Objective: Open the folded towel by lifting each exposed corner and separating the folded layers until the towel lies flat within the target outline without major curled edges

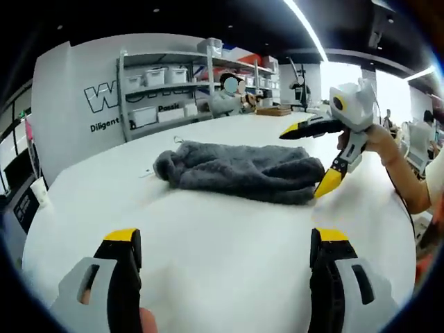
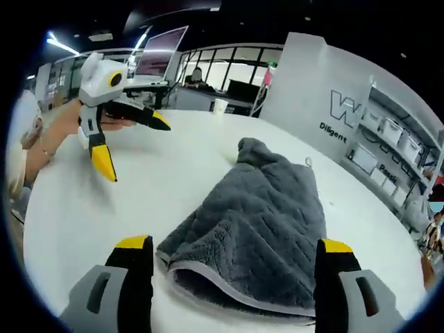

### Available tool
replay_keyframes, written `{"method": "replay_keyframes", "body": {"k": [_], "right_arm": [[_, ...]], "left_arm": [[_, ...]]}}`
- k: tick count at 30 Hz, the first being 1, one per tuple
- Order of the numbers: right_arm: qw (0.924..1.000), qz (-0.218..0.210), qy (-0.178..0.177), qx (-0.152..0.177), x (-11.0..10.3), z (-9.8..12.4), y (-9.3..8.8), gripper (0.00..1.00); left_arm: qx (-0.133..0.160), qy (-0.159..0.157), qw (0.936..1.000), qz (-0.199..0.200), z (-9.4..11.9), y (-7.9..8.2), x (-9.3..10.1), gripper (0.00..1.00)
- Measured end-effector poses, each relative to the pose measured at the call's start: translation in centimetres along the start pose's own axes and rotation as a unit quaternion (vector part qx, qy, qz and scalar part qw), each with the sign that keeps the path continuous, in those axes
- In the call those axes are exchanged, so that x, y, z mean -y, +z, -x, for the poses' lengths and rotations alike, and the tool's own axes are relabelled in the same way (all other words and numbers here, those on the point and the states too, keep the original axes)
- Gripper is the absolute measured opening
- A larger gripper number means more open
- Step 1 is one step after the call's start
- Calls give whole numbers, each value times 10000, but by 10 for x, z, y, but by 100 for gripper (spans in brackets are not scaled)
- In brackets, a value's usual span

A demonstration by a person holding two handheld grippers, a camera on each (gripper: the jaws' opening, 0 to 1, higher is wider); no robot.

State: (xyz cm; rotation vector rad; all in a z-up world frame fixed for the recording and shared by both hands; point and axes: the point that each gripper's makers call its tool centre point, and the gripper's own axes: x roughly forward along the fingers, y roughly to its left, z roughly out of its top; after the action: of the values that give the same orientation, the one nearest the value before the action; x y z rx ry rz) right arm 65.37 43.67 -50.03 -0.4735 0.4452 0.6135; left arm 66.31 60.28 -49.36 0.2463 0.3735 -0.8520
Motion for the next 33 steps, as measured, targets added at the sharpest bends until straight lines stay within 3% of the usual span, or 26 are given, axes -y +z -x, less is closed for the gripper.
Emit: {"method": "replay_keyframes", "body": {"k": [3,7,14,18,21,33], "right_arm": [[9999,93,30,37,-2,-1,2,93],[9997,182,170,71,-9,-1,3,72],[9988,149,462,-7,-22,-4,-2,52],[9976,70,692,44,-29,-4,-3,20],[9983,282,498,-123,-24,-6,-11,5],[9984,182,538,-9,-23,-6,-10,0]], "left_arm": [[-81,-197,9998,45,-2,-4,7,99],[-161,-209,9996,-52,-3,-6,9,99],[-208,-252,9994,-70,-3,-8,12,99],[-205,-258,9994,-61,-3,-8,12,99],[-198,-258,9995,-53,-3,-8,12,99],[-238,-245,9994,-22,-3,-11,11,99]]}}
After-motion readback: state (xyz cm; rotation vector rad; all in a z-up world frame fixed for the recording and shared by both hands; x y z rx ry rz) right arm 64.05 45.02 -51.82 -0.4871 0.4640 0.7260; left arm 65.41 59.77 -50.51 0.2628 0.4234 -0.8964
